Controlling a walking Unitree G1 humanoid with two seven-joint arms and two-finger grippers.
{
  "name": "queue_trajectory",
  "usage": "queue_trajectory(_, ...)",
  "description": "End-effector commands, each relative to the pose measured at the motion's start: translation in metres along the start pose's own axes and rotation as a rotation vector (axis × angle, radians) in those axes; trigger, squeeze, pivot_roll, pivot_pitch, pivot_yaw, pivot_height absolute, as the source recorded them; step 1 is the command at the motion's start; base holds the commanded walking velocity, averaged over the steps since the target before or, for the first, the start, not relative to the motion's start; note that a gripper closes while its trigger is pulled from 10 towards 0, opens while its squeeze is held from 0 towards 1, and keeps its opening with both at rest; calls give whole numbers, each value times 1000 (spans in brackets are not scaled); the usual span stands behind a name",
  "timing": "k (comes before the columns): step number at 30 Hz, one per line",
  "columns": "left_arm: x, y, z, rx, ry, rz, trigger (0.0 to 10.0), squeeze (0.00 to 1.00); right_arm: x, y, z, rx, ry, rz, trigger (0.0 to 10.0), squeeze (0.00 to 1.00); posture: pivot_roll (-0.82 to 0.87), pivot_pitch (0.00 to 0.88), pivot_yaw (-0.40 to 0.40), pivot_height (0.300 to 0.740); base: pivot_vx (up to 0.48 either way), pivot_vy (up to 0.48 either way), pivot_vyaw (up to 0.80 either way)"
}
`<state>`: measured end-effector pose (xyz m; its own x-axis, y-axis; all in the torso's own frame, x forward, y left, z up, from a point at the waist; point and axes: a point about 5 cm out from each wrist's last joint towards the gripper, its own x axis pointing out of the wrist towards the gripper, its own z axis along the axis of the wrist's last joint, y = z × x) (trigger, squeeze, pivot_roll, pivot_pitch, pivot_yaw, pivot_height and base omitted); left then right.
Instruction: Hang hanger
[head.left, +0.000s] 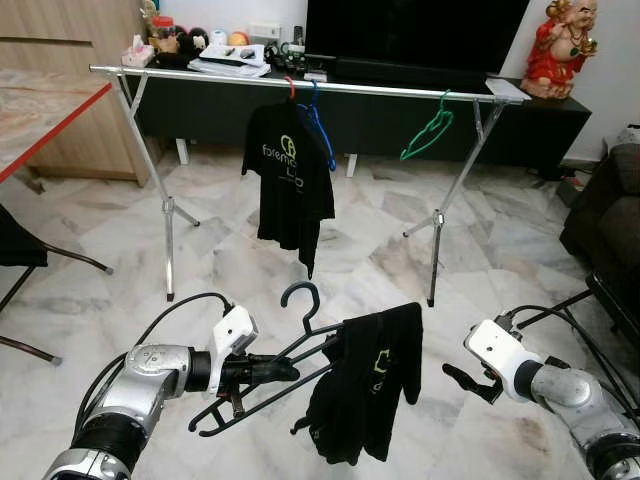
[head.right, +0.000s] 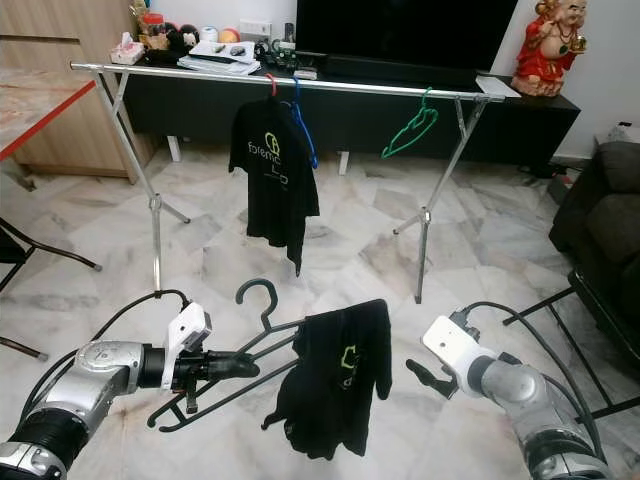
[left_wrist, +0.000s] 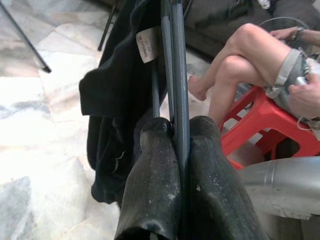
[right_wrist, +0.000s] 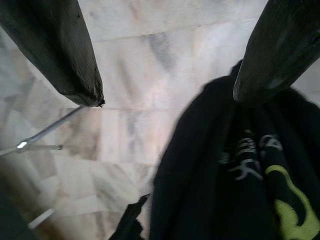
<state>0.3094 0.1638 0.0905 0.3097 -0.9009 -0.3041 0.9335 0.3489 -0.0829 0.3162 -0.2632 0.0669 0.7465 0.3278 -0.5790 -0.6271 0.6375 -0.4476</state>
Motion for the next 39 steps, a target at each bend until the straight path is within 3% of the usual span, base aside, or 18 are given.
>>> queue_trajectory(1,-3,1,14,28,-62,-21,0,0,-1,6,-6,28,5,26,10000,0,-42,79,-57,740,0,0,0)
queue_trajectory(14,-8,-13,30,101,-40,-136,0,0,-4,-12,3,67,-54,-134,10000,0,-36,79,-51,740,0,0,0)
queue_trajectory(19,-8,-17,36,120,-42,-153,0,0,0,-2,4,93,-74,-47,10000,0,-30,79,-49,740,0,0,0)
queue_trajectory(23,-10,-20,45,145,-54,-170,0,0,3,12,1,155,-82,97,10000,0,-25,79,-47,740,0,0,0)
queue_trajectory(30,-11,-26,58,179,-77,-201,0,0,4,18,2,217,-110,141,10000,0,-18,78,-44,740,0,0,0)
queue_trajectory(36,-8,-31,67,199,-99,-221,0,0,7,23,12,332,-222,223,10000,0,-9,76,-41,740,0,0,0)
queue_trajectory(39,-8,-32,69,201,-105,-223,0,0,9,27,14,345,-239,255,10000,0,-8,76,-40,740,0,0,0)
